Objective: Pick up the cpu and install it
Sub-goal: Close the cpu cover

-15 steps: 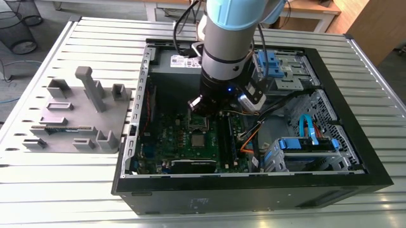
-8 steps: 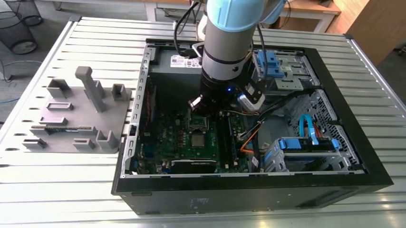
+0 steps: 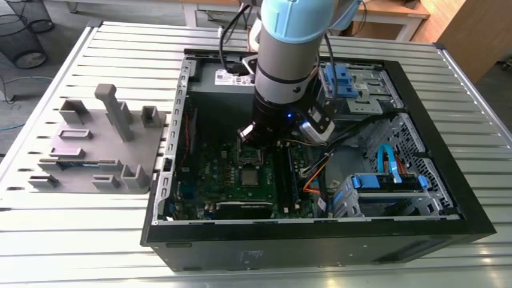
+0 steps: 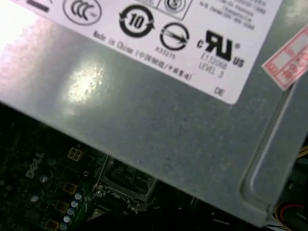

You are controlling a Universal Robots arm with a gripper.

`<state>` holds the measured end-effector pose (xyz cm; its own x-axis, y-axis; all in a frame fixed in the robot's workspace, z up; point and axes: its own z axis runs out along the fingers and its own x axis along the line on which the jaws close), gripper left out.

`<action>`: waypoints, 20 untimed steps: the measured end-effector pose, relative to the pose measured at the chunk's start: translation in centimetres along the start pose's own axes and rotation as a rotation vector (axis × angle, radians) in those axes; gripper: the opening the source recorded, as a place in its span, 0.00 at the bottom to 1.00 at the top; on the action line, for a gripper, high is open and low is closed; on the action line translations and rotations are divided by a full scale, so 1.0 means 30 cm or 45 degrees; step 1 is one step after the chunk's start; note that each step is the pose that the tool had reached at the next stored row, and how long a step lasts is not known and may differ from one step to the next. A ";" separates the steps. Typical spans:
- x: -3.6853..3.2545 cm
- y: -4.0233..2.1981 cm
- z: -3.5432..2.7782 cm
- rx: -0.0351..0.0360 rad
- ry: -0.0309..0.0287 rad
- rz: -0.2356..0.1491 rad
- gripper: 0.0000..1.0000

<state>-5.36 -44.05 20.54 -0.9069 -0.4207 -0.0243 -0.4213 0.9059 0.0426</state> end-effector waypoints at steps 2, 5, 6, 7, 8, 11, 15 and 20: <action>0.003 -0.008 0.000 0.0001 0.0001 0.000 0.11; 0.000 -0.011 0.005 -0.0002 -0.0002 0.000 0.11; 0.000 -0.012 0.007 0.0001 0.0001 0.000 0.11; 0.000 -0.012 0.009 0.0001 0.0001 0.000 0.11; 0.000 -0.013 0.010 0.0002 0.0002 0.000 0.11; 0.002 -0.018 0.012 0.0001 0.0001 0.000 0.11; 0.004 -0.022 0.015 -0.0001 -0.0001 0.000 0.11; 0.004 -0.022 0.023 0.0000 0.0000 0.000 0.11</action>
<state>-5.19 -44.67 19.81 -0.9069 -0.4206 -0.0243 -0.4213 0.9059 0.0426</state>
